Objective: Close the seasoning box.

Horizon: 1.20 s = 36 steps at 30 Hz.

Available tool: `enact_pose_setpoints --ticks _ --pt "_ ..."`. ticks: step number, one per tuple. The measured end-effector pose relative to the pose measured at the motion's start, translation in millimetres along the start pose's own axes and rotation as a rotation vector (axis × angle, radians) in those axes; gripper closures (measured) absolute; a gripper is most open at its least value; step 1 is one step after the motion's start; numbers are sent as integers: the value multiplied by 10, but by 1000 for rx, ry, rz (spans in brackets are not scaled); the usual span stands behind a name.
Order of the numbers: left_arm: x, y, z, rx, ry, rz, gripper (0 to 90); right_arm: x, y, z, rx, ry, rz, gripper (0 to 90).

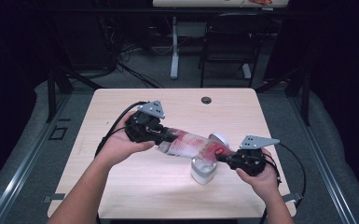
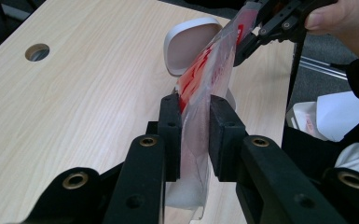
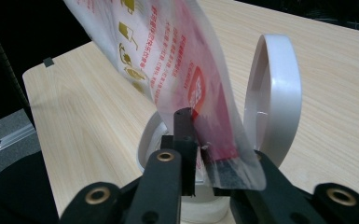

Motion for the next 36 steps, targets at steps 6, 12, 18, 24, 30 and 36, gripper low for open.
enact_pose_setpoints --ticks 6,12,18,24,30,36 --pt "9 2 -20 2 -8 -2 769 1 -7 6 -2 -6 -1 874" --pt "16 11 -41 5 -5 -3 769 -6 -19 7 4 -21 -16 887" --pt "39 7 -80 1 -17 -2 768 2 -26 18 2 -25 -15 890" --pt "39 -8 -102 4 -14 -2 765 12 -31 33 -4 -26 -11 893" --pt "32 -14 -109 6 -12 -4 759 17 -38 41 -2 -29 -14 896" --pt "26 -16 -101 7 -9 -2 748 23 -40 47 -12 -27 -15 898"
Point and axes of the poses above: each handheld gripper's, and its own axes: y roughly backward along the jaws, z roughly out of its underside, x roughly to its right, the point moved 5 cm from there along -y, roughly forward along the jaws, and after that the axes turned 3 degrees about x, right-handed, at the moved point
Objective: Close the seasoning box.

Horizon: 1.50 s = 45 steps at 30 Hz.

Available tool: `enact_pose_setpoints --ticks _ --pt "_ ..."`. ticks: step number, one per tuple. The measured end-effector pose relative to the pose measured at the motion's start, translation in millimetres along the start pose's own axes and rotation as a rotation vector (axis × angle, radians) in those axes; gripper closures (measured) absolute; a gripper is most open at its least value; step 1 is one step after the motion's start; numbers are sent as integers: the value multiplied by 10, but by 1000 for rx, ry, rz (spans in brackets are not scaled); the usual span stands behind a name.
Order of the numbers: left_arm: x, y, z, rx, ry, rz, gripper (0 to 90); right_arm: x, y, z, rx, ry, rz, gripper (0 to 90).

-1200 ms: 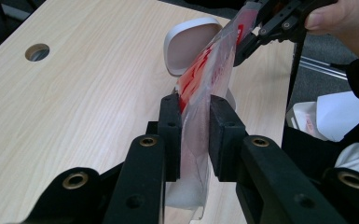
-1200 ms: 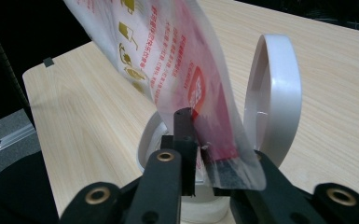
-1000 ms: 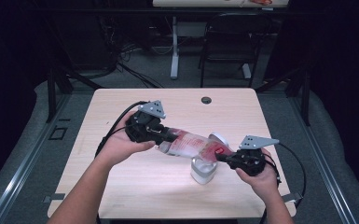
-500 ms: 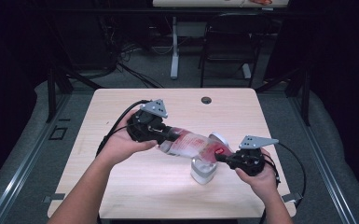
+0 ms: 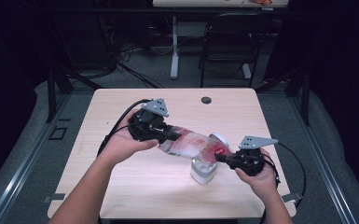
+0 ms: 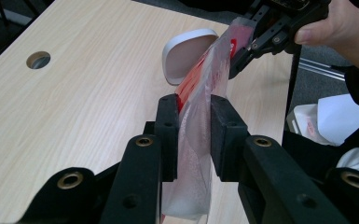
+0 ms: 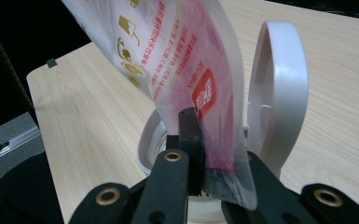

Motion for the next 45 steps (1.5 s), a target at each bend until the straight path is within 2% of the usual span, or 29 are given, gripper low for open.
enact_pose_setpoints --ticks 24,37,45 --pt "-26 8 83 20 23 8 734 -8 -12 1 -2 -6 -6 900" --pt "4 2 -6 21 -4 -1 775 -7 -2 -5 0 7 17 900" --pt "32 14 -49 20 -13 -3 779 -12 1 -7 2 4 12 900"
Point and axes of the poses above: each handheld gripper's, and its own axes: y roughly backward along the jaws, z roughly out of its underside, x roughly to its right, the point moved 5 cm from there along -y, roughly forward along the jaws, and after that the axes turned 3 degrees about x, right-handed, at the moved point
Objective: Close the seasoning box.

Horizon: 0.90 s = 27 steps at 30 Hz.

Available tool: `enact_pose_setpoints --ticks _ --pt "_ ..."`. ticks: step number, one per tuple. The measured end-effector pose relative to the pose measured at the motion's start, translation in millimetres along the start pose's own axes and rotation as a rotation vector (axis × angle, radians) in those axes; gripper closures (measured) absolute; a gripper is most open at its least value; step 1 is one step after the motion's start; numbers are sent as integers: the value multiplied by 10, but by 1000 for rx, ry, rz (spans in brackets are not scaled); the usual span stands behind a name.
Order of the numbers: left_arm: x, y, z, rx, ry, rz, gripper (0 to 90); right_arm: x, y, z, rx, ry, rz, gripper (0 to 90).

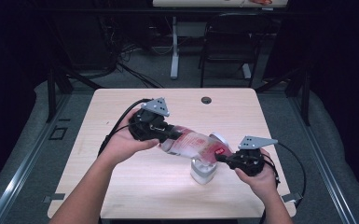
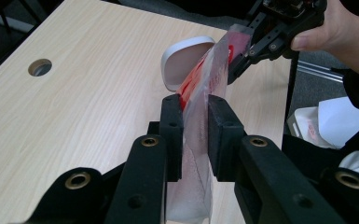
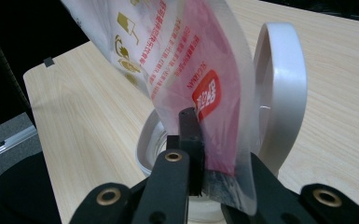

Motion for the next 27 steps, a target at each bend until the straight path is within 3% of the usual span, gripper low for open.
enact_pose_setpoints --ticks 27 --pt "31 -1 -71 5 -24 -2 778 5 -3 9 -8 0 -5 900"
Point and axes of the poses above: each handheld gripper's, and its own axes: y roughly backward along the jaws, z roughly out of its underside, x roughly to its right, the point moved 5 cm from there along -y, roughly forward along the jaws, and after that the axes turned 3 degrees about x, right-handed, at the moved point
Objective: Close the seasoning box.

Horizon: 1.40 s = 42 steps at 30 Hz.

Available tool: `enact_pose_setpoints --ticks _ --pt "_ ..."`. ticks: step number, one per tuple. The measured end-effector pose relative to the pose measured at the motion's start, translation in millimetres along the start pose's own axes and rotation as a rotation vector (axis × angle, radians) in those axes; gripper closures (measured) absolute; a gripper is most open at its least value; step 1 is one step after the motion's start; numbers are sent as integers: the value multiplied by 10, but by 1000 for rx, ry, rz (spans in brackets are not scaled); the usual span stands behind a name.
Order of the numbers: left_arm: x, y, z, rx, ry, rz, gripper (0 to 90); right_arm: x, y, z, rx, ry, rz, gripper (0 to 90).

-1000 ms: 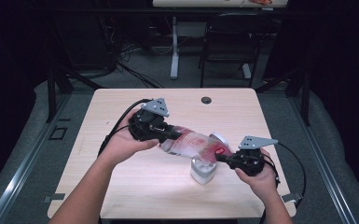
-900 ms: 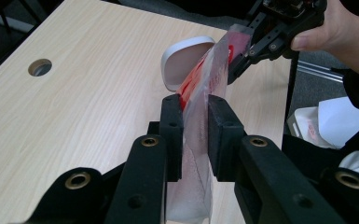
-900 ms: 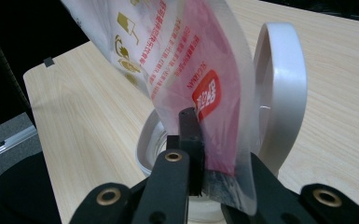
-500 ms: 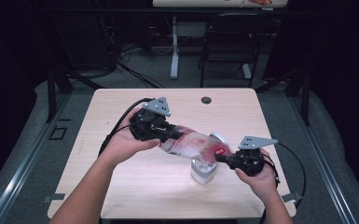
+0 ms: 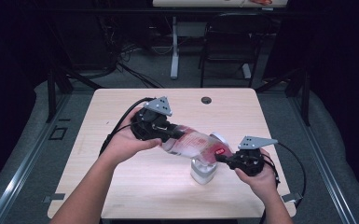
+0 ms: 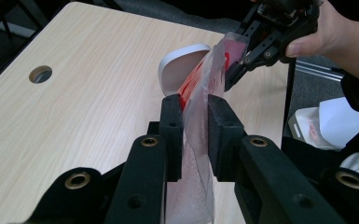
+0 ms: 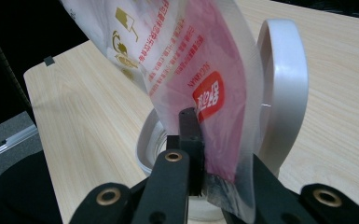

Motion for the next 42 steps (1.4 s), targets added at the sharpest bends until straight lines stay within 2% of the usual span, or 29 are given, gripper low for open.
enact_pose_setpoints --ticks 42 --pt "23 -10 -42 8 -5 10 776 4 -8 12 -3 -3 1 900"
Point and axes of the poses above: each handheld gripper's, and its own axes: y roughly backward along the jaws, z roughly out of its underside, x roughly to its right, the point moved 5 cm from there along -y, roughly forward along the jaws, and after that the axes turned 3 degrees about x, right-handed, at the moved point
